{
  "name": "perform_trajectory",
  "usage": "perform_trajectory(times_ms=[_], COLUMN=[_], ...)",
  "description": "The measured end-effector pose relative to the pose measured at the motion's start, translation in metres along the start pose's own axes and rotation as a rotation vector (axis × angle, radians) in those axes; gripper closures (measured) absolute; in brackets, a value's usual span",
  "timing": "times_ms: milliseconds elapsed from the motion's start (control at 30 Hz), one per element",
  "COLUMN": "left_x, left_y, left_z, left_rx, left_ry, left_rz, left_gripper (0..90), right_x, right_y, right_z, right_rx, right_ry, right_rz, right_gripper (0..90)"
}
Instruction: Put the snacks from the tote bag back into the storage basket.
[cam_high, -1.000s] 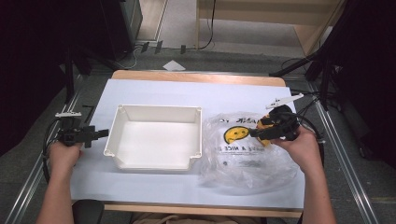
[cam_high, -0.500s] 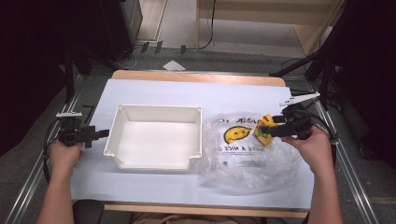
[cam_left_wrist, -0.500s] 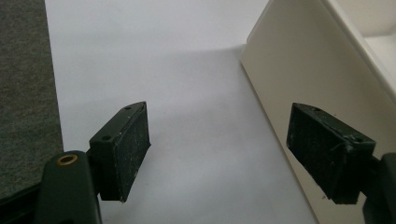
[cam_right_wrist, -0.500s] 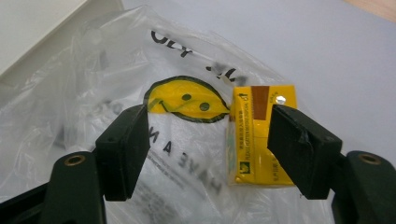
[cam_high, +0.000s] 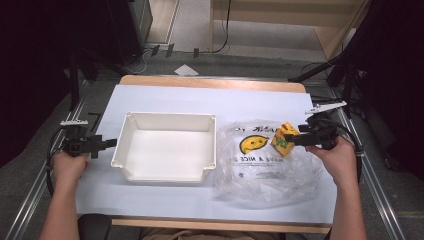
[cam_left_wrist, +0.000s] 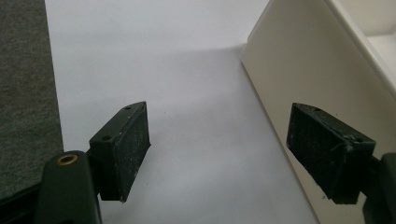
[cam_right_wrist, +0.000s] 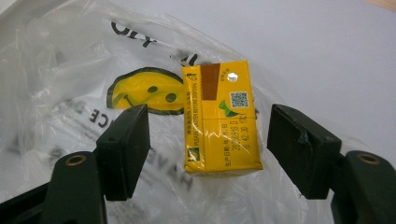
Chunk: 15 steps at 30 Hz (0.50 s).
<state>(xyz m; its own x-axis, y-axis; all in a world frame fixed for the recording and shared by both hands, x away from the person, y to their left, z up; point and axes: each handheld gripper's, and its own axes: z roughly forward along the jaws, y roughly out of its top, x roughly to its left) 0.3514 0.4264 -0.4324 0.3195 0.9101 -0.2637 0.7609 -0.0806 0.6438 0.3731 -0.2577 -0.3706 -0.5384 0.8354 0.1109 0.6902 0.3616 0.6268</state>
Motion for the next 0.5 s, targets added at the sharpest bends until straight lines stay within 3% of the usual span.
perform_trajectory(times_ms=[200,500], left_x=[0.000,-0.001], left_y=[0.000,0.000], left_z=[0.001,0.001], left_rx=[-0.001,0.004], left_ry=[0.000,-0.003], left_rz=[0.001,0.003], left_gripper=[22.5,22.6], right_x=[-0.007,-0.008], right_y=[-0.005,-0.008], right_z=[0.009,0.026], right_rx=[0.015,0.039], right_ry=[0.001,0.007], right_rz=[0.027,0.029], right_gripper=[31.4,32.9])
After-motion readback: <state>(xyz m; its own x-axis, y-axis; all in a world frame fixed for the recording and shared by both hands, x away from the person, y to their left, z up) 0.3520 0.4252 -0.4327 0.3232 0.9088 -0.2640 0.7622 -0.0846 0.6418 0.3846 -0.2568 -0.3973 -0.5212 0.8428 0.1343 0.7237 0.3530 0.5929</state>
